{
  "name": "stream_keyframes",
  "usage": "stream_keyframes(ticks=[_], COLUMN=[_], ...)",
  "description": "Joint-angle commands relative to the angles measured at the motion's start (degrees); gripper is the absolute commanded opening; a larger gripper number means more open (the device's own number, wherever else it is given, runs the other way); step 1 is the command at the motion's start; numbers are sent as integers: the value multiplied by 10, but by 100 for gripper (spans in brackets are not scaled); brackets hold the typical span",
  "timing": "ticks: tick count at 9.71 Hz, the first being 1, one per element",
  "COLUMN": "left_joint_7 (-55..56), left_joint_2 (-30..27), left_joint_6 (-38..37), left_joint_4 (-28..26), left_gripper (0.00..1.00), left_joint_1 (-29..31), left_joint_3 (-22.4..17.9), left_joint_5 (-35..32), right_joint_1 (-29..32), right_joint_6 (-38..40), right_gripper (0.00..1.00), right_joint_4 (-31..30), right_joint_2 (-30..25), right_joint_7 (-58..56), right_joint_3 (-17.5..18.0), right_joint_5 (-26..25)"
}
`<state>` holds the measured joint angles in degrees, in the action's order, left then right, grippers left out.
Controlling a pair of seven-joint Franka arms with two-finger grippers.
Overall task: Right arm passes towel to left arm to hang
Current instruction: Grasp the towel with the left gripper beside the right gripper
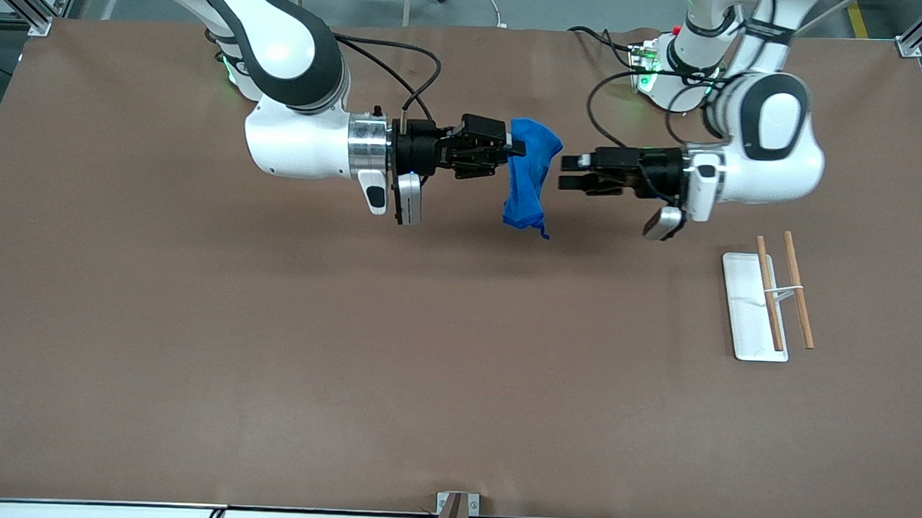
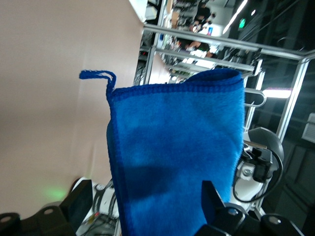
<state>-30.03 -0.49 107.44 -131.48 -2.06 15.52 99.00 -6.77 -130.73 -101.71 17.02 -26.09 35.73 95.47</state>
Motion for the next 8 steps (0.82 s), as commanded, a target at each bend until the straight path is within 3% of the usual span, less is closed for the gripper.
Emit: stream_keyframes(ticks=[1, 5, 8], left_joint_7=[-31, -55, -71], left_joint_2=[-21, -22, -22], left_joint_6=[15, 35, 40], left_joint_4=[-39, -49, -56], left_gripper=[95, 92, 91], left_joint_1=[5, 4, 4], left_joint_3=[-1, 20, 25], left_joint_5=[31, 136, 158], right_joint_1=[2, 2, 2], right_joint_6=[-5, -5, -6], right_gripper=[0, 0, 0], right_joint_4=[4, 2, 3], right_joint_2=[0, 0, 0], right_joint_7=[-12, -17, -17], right_joint_3=[15, 15, 15], right_joint_5=[53, 53, 53])
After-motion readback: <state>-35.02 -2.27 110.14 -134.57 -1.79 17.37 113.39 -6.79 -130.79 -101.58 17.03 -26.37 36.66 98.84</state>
